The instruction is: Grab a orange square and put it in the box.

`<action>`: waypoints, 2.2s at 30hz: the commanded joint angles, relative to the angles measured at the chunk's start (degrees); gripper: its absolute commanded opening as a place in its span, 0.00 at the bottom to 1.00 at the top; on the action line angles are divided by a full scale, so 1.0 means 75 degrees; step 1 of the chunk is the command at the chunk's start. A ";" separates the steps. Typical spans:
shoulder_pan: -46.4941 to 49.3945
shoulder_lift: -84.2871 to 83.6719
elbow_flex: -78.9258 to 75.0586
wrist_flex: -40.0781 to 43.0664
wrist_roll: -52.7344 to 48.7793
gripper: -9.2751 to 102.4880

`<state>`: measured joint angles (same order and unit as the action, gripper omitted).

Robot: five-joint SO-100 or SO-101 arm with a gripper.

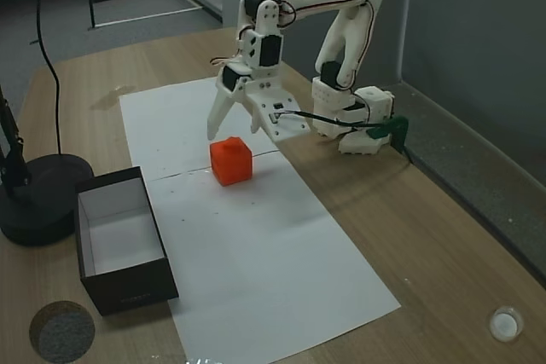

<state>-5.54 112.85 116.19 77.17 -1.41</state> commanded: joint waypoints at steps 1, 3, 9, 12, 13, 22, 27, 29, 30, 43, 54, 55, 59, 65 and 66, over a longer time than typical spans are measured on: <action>0.0035 -0.0281 -0.0457 -0.0105 0.0047 0.37; 0.0047 -0.0492 -0.0434 -0.0316 0.0047 0.37; 0.0352 -0.1102 -0.0422 -0.0727 -0.0012 0.37; 0.0363 -0.1395 -0.0422 -0.0855 -0.0012 0.37; 0.0352 -0.1477 -0.0387 -0.0938 -0.0023 0.37; 0.0070 -0.1980 -0.0691 -0.1020 -0.0023 0.20; -0.0691 -0.1922 -0.2320 -0.0094 0.0035 0.19; -0.1066 -0.1922 -0.3562 0.0563 0.0035 0.19; -0.1254 -0.1922 -0.4242 0.0844 0.0047 0.19; -0.2871 -0.3340 -1.0477 0.0820 -0.0023 0.20; -0.1969 -0.6949 -1.3066 0.0445 -0.0352 0.19; -0.1863 -0.7184 -1.3207 0.0457 -0.0352 0.19; -0.1582 -0.7910 -1.3582 0.0457 -0.0340 0.20; -0.1477 -0.8355 -1.3664 0.0457 -0.0352 0.20; -0.1477 -0.8379 -1.3664 0.0469 -0.0352 0.20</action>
<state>-16.96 48.08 18.11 81.91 -3.87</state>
